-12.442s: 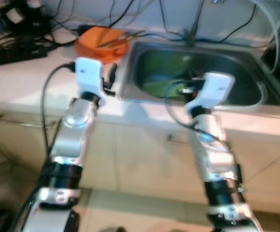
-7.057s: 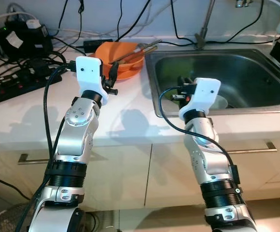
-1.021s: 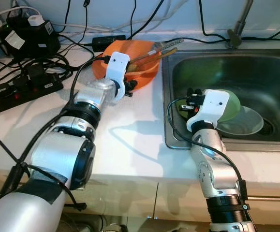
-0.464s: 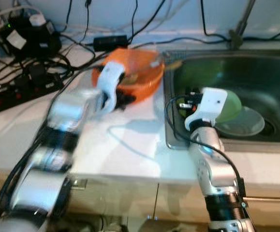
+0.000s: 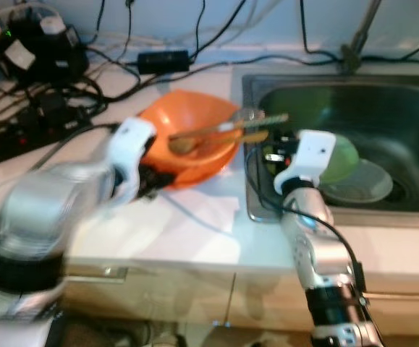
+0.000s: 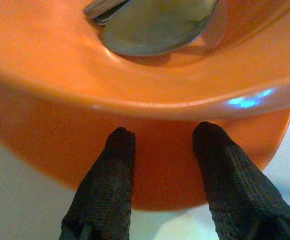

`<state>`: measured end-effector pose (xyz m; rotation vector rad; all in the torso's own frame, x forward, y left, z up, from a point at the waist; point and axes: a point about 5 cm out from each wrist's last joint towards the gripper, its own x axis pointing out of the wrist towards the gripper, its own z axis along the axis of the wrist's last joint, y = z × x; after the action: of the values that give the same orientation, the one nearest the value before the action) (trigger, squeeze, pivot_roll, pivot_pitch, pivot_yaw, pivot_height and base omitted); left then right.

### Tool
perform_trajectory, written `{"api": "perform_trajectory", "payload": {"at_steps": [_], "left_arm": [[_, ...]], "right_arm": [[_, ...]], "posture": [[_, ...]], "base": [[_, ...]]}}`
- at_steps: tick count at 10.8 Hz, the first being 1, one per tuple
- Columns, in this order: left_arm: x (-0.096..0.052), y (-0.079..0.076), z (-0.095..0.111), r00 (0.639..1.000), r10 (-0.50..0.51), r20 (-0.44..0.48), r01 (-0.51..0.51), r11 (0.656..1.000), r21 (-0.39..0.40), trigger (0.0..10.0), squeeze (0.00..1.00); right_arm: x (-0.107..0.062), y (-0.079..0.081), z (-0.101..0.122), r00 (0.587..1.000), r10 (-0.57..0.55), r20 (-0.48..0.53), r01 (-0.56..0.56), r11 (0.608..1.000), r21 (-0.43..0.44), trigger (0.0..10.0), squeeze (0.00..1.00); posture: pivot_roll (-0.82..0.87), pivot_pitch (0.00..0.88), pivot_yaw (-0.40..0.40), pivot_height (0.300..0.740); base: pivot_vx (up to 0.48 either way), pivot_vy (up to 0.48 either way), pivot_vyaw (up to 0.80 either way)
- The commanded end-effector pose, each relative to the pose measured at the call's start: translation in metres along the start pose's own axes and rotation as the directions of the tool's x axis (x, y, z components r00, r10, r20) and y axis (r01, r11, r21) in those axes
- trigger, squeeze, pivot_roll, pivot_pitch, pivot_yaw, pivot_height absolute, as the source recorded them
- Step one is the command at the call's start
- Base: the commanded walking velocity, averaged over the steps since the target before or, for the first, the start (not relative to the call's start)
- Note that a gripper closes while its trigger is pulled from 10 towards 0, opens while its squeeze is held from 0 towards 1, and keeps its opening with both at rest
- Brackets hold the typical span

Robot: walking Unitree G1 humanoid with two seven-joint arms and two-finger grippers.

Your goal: Kitchen organization

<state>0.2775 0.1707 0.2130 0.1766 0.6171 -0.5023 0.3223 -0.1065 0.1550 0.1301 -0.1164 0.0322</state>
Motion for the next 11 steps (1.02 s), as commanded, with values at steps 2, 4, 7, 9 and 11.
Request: {"api": "perform_trajectory", "payload": {"at_steps": [2, 4, 7, 9, 11], "left_arm": [[-0.015, -0.007, -0.014, 0.998, -0.035, -0.060, 0.036, 0.999, 0.009, 10.0, 0.00], [-0.028, -0.012, -0.014, 0.997, -0.059, -0.043, 0.061, 0.997, 0.046, 10.0, 0.00], [-0.035, -0.005, -0.008, 1.000, -0.012, 0.012, 0.011, 0.999, 0.047, 10.0, 0.00], [-0.051, 0.028, -0.005, 0.992, 0.127, 0.014, -0.127, 0.990, 0.060, 10.0, 0.00], [-0.066, 0.047, 0.001, 0.978, 0.207, 0.025, -0.208, 0.975, 0.082, 10.0, 0.00]], "right_arm": [[0.003, 0.001, 0.002, 1.000, 0.015, 0.008, -0.015, 1.000, 0.008, 10.0, 0.00], [0.003, 0.005, 0.000, 0.999, 0.033, 0.000, -0.033, 0.999, 0.009, 10.0, 0.00], [0.006, 0.006, -0.001, 0.999, 0.049, -0.003, -0.049, 0.999, 0.008, 10.0, 0.00], [0.007, 0.004, 0.000, 0.999, 0.050, 0.001, -0.050, 0.999, 0.006, 10.0, 0.00], [0.008, 0.006, -0.001, 0.998, 0.058, -0.002, -0.058, 0.998, 0.007, 10.0, 0.00]], "posture": [[0.02, 0.081, 0.008, 0.740], [0.03, 0.082, -0.004, 0.740], [0.04, 0.080, -0.022, 0.740], [0.04, 0.075, -0.029, 0.740], [0.05, 0.071, -0.036, 0.740]], "base": [[0.000, 0.000, 0.00], [0.000, 0.000, 0.00], [0.000, 0.000, 0.00], [0.000, 0.000, 0.00], [0.000, 0.000, 0.00]]}}
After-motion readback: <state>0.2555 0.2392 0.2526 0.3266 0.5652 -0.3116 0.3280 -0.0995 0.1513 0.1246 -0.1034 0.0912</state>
